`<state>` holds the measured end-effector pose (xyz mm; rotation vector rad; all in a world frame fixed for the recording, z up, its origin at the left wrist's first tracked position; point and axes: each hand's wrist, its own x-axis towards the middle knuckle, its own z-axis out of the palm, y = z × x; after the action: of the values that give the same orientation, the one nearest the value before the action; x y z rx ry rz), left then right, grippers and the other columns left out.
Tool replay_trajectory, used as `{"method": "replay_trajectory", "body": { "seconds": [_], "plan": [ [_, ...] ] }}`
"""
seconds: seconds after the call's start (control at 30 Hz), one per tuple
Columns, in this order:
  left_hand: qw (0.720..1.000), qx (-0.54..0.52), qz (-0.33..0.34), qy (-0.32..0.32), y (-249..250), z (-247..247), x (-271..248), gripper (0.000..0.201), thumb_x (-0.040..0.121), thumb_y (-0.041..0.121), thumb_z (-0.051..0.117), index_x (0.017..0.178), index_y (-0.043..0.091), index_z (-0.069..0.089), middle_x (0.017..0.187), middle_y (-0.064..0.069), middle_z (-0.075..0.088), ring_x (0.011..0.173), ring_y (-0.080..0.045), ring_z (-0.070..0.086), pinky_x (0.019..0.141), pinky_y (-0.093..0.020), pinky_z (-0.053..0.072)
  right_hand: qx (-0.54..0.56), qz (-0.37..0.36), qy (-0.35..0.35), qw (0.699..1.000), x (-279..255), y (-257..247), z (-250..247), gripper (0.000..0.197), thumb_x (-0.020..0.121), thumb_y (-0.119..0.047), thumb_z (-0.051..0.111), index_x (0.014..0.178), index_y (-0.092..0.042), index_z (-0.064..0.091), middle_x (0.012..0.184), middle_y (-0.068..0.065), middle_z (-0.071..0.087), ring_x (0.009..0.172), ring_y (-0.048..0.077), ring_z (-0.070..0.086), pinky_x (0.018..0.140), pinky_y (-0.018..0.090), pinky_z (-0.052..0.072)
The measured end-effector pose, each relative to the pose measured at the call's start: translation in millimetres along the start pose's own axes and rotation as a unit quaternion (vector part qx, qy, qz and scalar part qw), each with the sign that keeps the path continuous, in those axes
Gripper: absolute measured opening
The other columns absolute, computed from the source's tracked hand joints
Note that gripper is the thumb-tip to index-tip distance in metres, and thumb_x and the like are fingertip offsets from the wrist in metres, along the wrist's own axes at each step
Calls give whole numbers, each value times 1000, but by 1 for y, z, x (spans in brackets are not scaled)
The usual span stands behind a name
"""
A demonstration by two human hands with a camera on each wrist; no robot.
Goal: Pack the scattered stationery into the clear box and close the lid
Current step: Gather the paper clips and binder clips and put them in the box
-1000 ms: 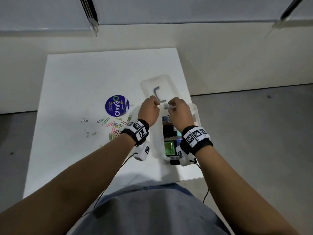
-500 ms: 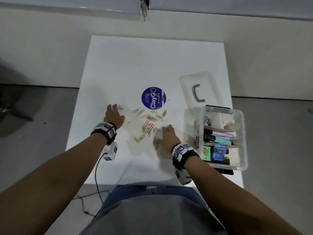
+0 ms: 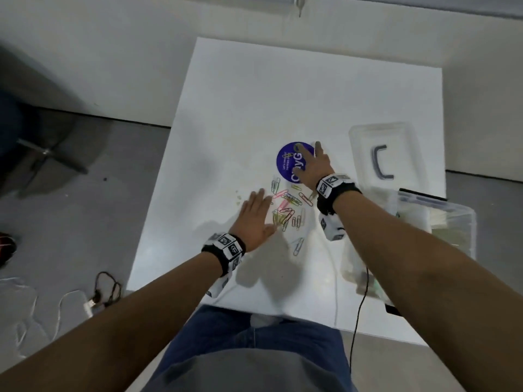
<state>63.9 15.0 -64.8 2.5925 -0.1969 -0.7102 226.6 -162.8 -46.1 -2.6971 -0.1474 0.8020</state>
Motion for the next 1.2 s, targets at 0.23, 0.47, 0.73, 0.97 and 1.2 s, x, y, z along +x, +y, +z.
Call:
{"method": "replay_trajectory", "body": {
  "seconds": [0.23,0.47,0.73,0.97,1.2],
  "plan": [
    [998,58,-13,14,-27,-6,-24,118,68,61,74,154,17,6,162,-9,2,149,-27,2,120,-41,8,-69,-99,-2,993,-39,-13,56,72,94,-37,50,152,-8,18,160,15,11,146,42,9,118,54,20],
    [999,38,11,30,-11,-6,-11,112,72,43,79,154,15,8,148,-14,22,134,-31,27,112,-38,30,16,-117,73,990,-108,-1,90,70,89,-31,60,149,-11,29,156,18,25,143,35,25,116,48,29],
    [999,-7,27,23,18,-8,11,64,80,15,75,135,13,43,132,-12,37,112,-30,51,95,-42,49,-37,-62,50,996,-116,2,79,66,76,-26,72,135,-16,44,128,15,43,114,33,45,86,43,50],
    [999,19,-5,46,29,-12,8,14,91,12,55,104,6,52,106,-14,48,76,-32,56,72,-44,52,7,-29,53,998,-123,9,78,28,85,7,44,109,-2,53,111,18,53,96,37,56,70,37,43],
    [991,-93,-30,91,21,-24,3,7,91,14,60,94,8,61,88,-5,52,79,-20,52,71,-31,43,163,18,104,981,-134,30,64,16,89,-3,48,95,-7,62,95,12,65,85,30,62,77,39,53]
  ]
}}
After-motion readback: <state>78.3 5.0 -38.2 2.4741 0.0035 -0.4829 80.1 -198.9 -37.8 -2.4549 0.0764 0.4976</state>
